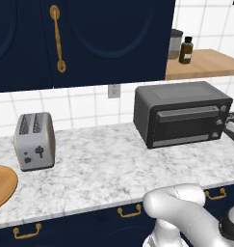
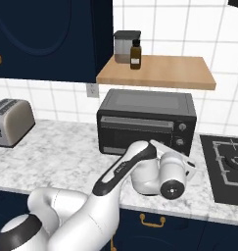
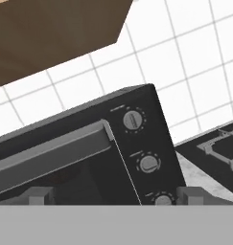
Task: Pick up the kebab skewer and baguette bread, and place them inside the toaster oven. Close the toaster oven door and start by setting the timer.
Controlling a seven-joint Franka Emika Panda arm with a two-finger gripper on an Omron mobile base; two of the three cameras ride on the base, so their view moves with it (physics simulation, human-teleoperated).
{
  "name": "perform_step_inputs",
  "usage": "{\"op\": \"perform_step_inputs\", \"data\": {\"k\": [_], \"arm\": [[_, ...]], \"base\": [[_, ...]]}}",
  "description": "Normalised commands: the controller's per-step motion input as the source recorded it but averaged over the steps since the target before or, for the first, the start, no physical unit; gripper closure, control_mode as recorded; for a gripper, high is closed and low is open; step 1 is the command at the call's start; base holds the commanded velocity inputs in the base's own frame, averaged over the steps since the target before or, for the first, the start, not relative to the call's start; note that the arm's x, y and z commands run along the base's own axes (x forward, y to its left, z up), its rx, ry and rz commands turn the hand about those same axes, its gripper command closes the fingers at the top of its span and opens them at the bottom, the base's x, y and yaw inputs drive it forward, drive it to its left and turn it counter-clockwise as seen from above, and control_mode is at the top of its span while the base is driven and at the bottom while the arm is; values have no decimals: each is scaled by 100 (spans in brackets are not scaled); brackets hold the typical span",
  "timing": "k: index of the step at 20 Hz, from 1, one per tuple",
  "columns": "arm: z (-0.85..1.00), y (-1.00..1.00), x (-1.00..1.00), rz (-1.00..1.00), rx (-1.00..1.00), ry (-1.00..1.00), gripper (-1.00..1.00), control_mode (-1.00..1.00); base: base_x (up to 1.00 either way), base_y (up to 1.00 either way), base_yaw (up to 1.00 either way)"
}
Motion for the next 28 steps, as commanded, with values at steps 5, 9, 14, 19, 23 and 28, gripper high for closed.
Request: {"op": "perform_step_inputs", "data": {"k": [5, 9, 14, 19, 23, 28], "arm": [[5, -3, 36, 0, 1, 0, -100, -100], [11, -8, 26, 0, 4, 0, -100, -100], [7, -11, 27, 0, 5, 0, -100, -100], [3, -17, 23, 0, 3, 0, -100, -100], [0, -18, 15, 0, 3, 0, -100, -100], [0, -15, 23, 0, 4, 0, -100, -100]], "base": [[0, 0, 0], [0, 0, 0], [0, 0, 0], [0, 0, 0], [0, 0, 0], [0, 0, 0]]}}
